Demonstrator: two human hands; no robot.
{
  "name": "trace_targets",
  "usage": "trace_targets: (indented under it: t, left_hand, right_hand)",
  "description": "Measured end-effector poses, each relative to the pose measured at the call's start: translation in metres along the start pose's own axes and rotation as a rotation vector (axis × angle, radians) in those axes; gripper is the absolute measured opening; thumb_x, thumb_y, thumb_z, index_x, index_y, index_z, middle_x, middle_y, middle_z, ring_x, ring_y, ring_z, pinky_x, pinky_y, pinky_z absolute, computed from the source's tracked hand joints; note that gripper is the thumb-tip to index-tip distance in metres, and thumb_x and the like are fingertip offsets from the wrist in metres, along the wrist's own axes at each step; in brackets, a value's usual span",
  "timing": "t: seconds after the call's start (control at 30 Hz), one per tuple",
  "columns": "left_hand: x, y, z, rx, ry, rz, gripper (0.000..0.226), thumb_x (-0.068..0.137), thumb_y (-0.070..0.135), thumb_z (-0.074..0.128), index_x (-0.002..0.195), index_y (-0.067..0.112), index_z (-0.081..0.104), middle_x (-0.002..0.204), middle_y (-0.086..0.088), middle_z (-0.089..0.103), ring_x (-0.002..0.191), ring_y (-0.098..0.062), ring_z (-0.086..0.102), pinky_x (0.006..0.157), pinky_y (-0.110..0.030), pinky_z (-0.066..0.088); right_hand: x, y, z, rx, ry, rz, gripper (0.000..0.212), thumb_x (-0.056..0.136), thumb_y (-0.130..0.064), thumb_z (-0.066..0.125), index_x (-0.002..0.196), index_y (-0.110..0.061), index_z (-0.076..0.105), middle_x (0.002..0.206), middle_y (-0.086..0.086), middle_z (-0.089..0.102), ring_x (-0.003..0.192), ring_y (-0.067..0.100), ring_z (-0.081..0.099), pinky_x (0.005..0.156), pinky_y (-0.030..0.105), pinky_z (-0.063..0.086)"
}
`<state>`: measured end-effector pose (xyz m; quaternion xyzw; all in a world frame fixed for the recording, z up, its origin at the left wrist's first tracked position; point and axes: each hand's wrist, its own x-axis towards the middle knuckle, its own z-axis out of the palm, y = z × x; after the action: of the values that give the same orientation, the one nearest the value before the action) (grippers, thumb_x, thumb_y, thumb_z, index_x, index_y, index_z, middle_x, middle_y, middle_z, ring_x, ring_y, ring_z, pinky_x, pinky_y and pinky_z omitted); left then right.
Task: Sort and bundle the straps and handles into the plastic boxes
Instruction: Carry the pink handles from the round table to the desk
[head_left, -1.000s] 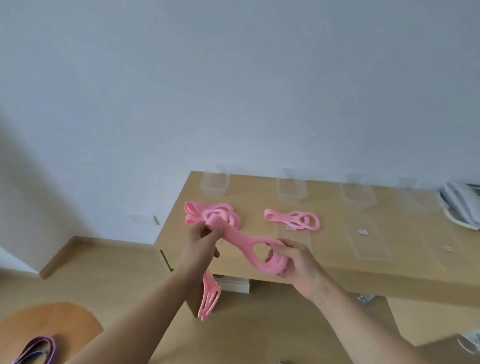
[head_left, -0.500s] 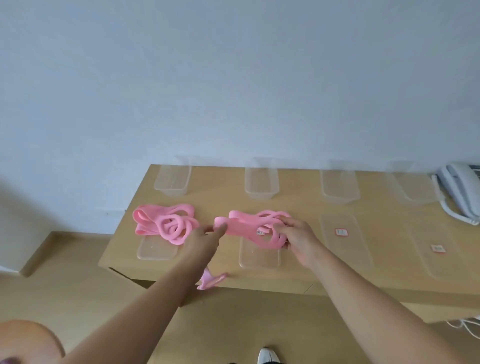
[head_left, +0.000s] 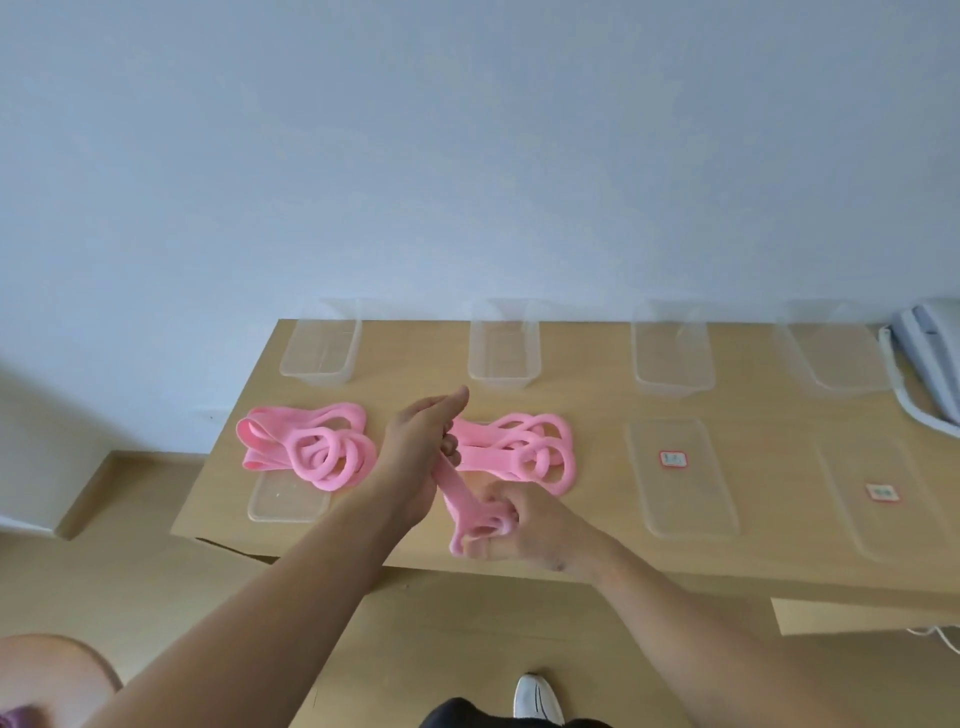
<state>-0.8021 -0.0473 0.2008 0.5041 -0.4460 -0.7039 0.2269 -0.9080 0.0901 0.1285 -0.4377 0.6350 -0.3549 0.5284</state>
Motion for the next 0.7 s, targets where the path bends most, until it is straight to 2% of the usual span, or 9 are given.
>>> trace_targets:
  t: [0.03, 0.1, 0.2, 0.23, 0.37, 0.43, 0.5, 0.57, 0.7]
  left_hand:
    - [0.001, 0.001, 0.0, 0.015, 0.008, 0.039, 0.016, 0.091, 0.011, 0.075, 0.107, 0.007, 0.072, 0.066, 0.002, 0.049, 0.051, -0.011, 0.044, 0.055, -0.026, 0.042]
    - [0.003, 0.001, -0.002, 0.059, 0.035, 0.104, 0.032, 0.08, -0.006, 0.069, 0.107, 0.01, 0.071, 0.069, 0.0, 0.051, 0.057, -0.012, 0.05, 0.059, -0.025, 0.043]
    - [0.005, -0.009, -0.006, 0.1, 0.045, 0.078, 0.053, 0.058, -0.003, 0.058, 0.109, 0.011, 0.068, 0.084, -0.005, 0.045, 0.074, -0.019, 0.045, 0.071, -0.033, 0.04]
    - [0.006, -0.016, -0.007, 0.132, 0.053, 0.061, 0.053, 0.058, -0.003, 0.055, 0.107, 0.011, 0.067, 0.088, -0.005, 0.045, 0.077, -0.021, 0.044, 0.073, -0.034, 0.04]
    - [0.013, -0.05, -0.016, 0.361, 0.086, 0.03, 0.042, 0.081, -0.017, 0.054, 0.101, 0.018, 0.068, 0.101, -0.008, 0.053, 0.083, -0.022, 0.05, 0.077, -0.034, 0.046]
    - [0.014, -0.063, -0.022, 0.551, 0.122, 0.08, 0.034, 0.086, -0.006, 0.062, 0.105, 0.022, 0.068, 0.116, -0.007, 0.062, 0.09, -0.019, 0.058, 0.077, -0.028, 0.048]
    - [0.016, -0.072, -0.031, 0.836, 0.175, 0.19, 0.036, 0.089, 0.013, 0.073, 0.123, 0.024, 0.067, 0.137, -0.004, 0.058, 0.119, -0.023, 0.056, 0.097, -0.031, 0.045]
    - [0.015, -0.074, -0.041, 0.999, 0.188, 0.268, 0.052, 0.09, 0.029, 0.077, 0.139, 0.022, 0.061, 0.152, -0.004, 0.049, 0.142, -0.028, 0.039, 0.116, -0.041, 0.032]
    - [0.004, -0.071, -0.068, 1.061, 0.17, 0.306, 0.058, 0.092, 0.037, 0.075, 0.146, 0.024, 0.056, 0.16, -0.005, 0.045, 0.15, -0.029, 0.031, 0.122, -0.044, 0.026]
  right_hand:
    - [-0.002, 0.005, -0.001, 0.032, 0.073, 0.004, 0.028, 0.078, -0.031, 0.084, 0.101, -0.019, 0.071, 0.086, -0.001, 0.066, 0.082, 0.008, 0.061, 0.081, 0.031, 0.05]
    - [-0.007, 0.015, -0.007, 0.201, 0.22, 0.071, 0.013, 0.078, -0.015, 0.08, 0.091, -0.016, 0.076, 0.077, 0.001, 0.064, 0.072, 0.012, 0.059, 0.073, 0.033, 0.05]
    - [-0.012, 0.024, -0.022, 0.421, 0.375, 0.199, 0.018, 0.068, -0.014, 0.078, 0.084, -0.02, 0.078, 0.074, 0.0, 0.067, 0.069, 0.013, 0.064, 0.069, 0.033, 0.053]
    - [-0.012, 0.025, -0.026, 0.414, 0.405, 0.226, 0.019, 0.067, -0.015, 0.077, 0.084, -0.022, 0.078, 0.074, -0.002, 0.067, 0.069, 0.013, 0.064, 0.069, 0.033, 0.053]
    - [-0.007, 0.028, -0.038, 0.282, 0.503, 0.231, 0.02, 0.074, -0.008, 0.072, 0.083, -0.026, 0.076, 0.072, -0.014, 0.067, 0.071, 0.01, 0.062, 0.066, 0.022, 0.05]
    - [-0.003, 0.028, -0.043, 0.159, 0.564, 0.214, 0.018, 0.078, -0.012, 0.073, 0.08, -0.03, 0.073, 0.077, -0.018, 0.07, 0.076, 0.009, 0.065, 0.066, 0.019, 0.05]
    - [-0.003, 0.025, -0.044, 0.018, 0.628, 0.201, 0.026, 0.082, -0.013, 0.067, 0.09, -0.038, 0.069, 0.09, -0.017, 0.07, 0.087, 0.009, 0.066, 0.071, 0.021, 0.051]
    - [-0.004, 0.021, -0.042, -0.097, 0.689, 0.178, 0.035, 0.085, -0.009, 0.059, 0.105, -0.037, 0.068, 0.1, -0.013, 0.071, 0.093, 0.013, 0.065, 0.077, 0.027, 0.053]
    - [-0.005, 0.012, -0.026, -0.313, 0.734, 0.052, 0.024, 0.089, -0.02, 0.064, 0.109, -0.032, 0.072, 0.1, -0.008, 0.07, 0.086, 0.017, 0.063, 0.07, 0.029, 0.048]
